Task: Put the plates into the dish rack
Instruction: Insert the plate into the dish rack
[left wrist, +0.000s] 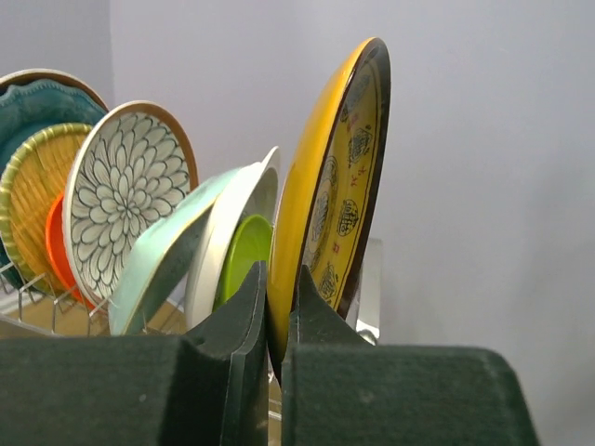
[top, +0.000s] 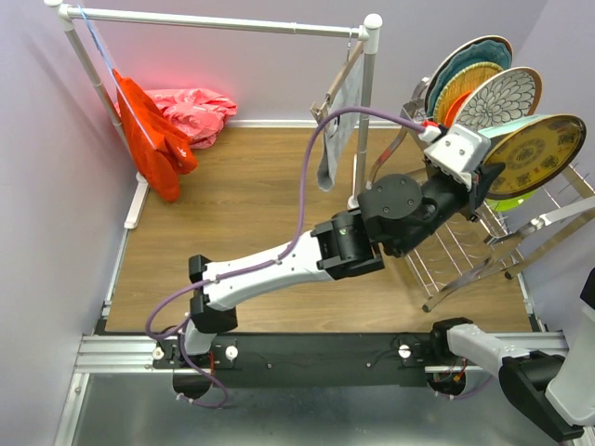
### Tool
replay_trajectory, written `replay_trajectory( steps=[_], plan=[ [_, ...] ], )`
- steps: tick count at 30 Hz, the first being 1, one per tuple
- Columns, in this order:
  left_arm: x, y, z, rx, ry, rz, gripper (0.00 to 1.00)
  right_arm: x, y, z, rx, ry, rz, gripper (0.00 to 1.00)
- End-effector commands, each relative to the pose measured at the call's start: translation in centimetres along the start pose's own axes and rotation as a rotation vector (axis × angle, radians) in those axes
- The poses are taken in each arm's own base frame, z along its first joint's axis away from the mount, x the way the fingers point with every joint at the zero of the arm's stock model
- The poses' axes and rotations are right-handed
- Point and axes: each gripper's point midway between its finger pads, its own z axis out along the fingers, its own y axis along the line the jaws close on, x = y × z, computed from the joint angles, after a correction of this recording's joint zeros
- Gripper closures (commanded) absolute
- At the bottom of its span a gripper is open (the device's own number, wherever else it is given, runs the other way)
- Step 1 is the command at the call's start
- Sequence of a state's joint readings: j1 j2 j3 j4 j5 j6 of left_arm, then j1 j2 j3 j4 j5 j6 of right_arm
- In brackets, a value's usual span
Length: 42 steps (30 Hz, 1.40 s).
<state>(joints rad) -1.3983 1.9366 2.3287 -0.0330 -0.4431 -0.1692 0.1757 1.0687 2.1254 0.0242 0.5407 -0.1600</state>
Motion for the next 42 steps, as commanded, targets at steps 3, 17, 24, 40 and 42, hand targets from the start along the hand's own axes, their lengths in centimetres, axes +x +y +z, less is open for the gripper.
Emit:
replay_trajectory(
  steps=[3,17,24,40,42],
  plan=[
    [-3.1,0.4,1.8,-0.072,-0.204,0.129,1.0,-1.3,-1.8,1.1,0.142,-0.078,0.02,0.0],
    [2.5,-1.4,5.2,-0.032,-0.31,0.19,1.0,2.7,-1.4,1.5,0.153,-0.013,-0.038,0.0],
    [4.8,-0.8,5.8,-0.061,-0.291,0.252,1.0,3.7,-1.7,1.0,0.157,0.01,-0.068,0.0],
    [9.7,1.2,6.9,-0.033,-0.161,0.321,1.0,4.2,-2.2,0.5,0.173,0.018,-0.074,0.0],
    [9.9,1.5,7.0,-0.034,-0.149,0.334,1.0,4.1,-2.3,0.5,0.171,0.018,-0.073,0.0]
  ],
)
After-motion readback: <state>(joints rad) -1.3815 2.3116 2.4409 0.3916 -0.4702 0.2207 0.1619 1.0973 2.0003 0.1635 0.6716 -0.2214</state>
